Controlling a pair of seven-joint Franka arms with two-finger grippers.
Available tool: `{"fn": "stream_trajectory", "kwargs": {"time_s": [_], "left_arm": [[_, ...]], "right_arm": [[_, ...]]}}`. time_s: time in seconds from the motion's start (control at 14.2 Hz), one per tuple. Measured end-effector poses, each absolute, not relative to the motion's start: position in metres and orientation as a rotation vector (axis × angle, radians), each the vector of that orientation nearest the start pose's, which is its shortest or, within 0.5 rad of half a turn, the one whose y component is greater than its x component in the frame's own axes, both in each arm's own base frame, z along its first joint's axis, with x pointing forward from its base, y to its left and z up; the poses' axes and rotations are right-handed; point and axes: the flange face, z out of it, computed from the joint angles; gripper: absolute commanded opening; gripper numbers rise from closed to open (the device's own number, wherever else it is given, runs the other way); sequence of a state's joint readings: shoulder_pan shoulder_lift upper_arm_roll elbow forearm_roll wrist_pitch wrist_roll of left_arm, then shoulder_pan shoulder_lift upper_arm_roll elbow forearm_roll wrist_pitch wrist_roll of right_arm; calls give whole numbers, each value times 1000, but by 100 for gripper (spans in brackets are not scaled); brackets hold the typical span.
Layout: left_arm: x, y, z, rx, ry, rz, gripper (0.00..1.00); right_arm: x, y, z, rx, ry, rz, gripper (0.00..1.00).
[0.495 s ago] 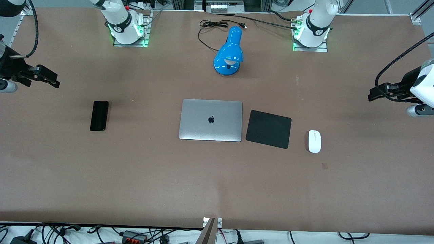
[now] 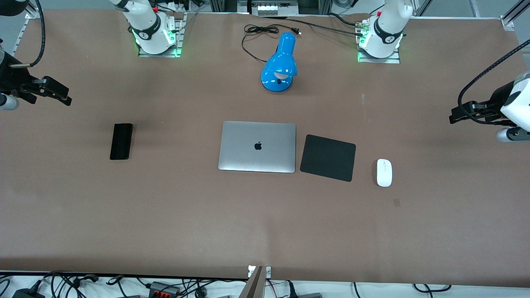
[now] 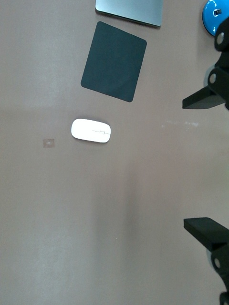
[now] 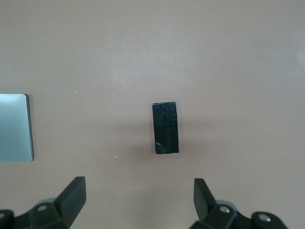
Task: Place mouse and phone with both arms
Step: 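Move the right gripper toward the black phone while the left gripper approaches the mouse, then lower the right gripper onto the phone while the left gripper descends over the mouse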
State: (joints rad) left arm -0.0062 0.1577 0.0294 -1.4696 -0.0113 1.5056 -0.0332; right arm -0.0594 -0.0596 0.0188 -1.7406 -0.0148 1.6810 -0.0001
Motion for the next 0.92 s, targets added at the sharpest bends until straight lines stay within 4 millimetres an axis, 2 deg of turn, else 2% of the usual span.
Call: {"fn": "stream_trajectory", "kwargs": {"time_s": [0.07, 0.21, 0.49, 0.71, 0.92], "left_arm": [[594, 6, 574, -3140, -75, 199, 100], [600, -2, 556, -3135, -53, 249, 100], [623, -6, 498, -3120, -44, 361, 100], [653, -9, 417, -3111, -36, 403, 100], [672, -30, 329, -3098, 11, 445, 100]], "right_arm": [[542, -23, 586, -3157, 60, 2, 100], [543, -22, 581, -3157, 57, 16, 100], [552, -22, 559, -3154, 56, 75, 100], [567, -23, 522, -3151, 55, 120, 100], [581, -27, 464, -3149, 58, 191, 100]]}}
